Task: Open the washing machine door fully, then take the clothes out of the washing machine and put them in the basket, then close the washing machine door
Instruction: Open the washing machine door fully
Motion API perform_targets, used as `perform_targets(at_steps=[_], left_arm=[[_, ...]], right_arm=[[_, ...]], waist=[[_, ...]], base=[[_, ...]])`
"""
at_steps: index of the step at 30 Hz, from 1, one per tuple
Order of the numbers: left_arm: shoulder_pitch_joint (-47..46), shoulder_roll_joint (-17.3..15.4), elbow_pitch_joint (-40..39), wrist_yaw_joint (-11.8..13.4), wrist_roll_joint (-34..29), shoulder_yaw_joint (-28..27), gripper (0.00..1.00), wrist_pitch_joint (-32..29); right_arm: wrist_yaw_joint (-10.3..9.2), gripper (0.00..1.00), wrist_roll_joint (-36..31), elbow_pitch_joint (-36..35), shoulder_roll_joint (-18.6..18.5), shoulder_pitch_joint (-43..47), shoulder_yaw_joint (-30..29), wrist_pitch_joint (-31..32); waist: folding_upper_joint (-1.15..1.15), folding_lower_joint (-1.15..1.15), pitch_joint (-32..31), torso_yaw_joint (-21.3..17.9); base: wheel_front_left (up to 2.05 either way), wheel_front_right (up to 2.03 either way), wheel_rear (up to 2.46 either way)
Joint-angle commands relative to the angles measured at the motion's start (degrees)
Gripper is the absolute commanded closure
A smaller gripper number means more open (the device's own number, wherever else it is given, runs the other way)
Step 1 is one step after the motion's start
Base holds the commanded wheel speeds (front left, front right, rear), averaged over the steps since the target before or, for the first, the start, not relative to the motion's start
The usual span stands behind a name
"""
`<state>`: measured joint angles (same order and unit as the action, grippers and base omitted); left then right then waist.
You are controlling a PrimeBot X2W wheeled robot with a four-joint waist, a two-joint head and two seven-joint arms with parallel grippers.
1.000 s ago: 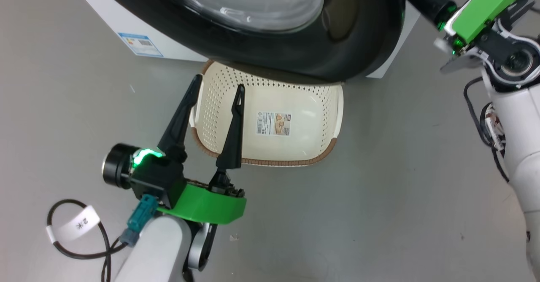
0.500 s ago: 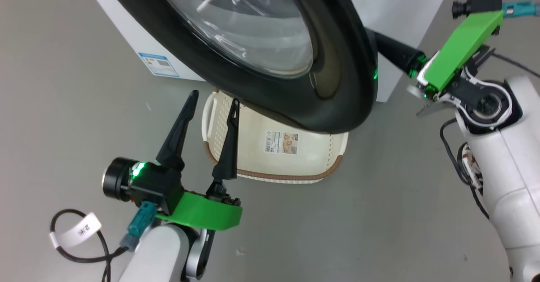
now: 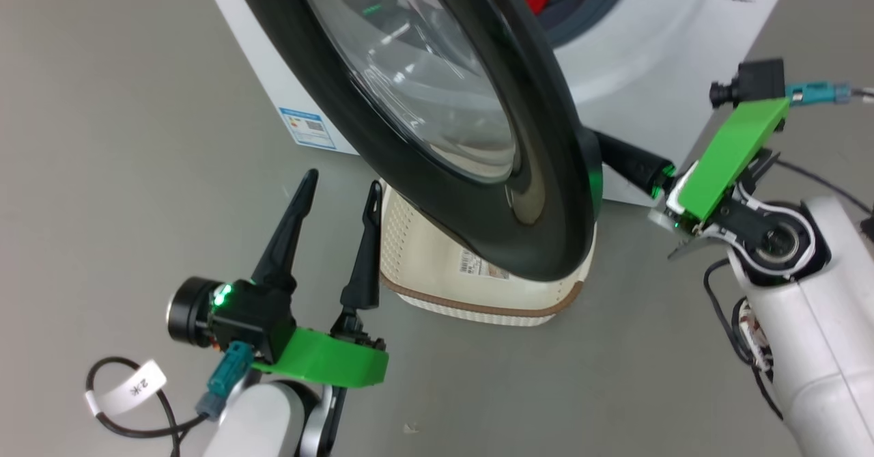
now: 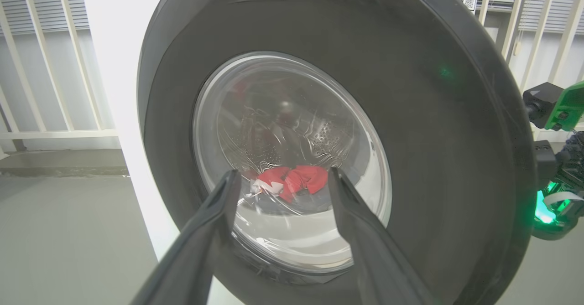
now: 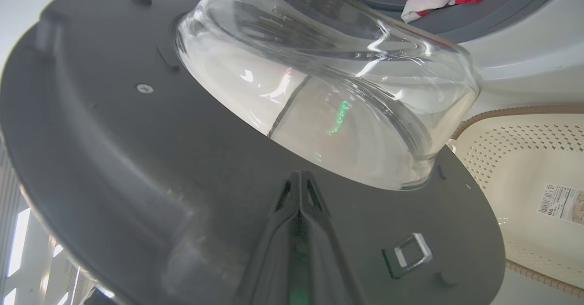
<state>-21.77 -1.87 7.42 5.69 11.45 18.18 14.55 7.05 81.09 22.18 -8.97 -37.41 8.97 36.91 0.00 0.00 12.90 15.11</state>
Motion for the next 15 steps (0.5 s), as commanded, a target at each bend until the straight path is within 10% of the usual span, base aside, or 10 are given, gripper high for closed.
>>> perform_targets(at_steps=[1, 15], left_arm=[[0.7, -1.0, -1.3, 0.6, 0.3, -2.0, 0.00, 0.4], [2.5, -1.0, -1.7, 1.3, 1.6, -2.1, 0.00, 0.4]], right_arm=[[0.44, 1.00, -0.5, -2.6, 1.1, 0.8, 0.4, 0.4], [0.44, 1.00, -1.5, -9.0, 3.9, 9.3, -4.3, 5.5]], waist=[[0.00, 0.00, -1.1, 1.3], [0.00, 0.00, -3.1, 5.6]], base=[[0.00, 0.00, 0.00], [0.00, 0.00, 0.00]])
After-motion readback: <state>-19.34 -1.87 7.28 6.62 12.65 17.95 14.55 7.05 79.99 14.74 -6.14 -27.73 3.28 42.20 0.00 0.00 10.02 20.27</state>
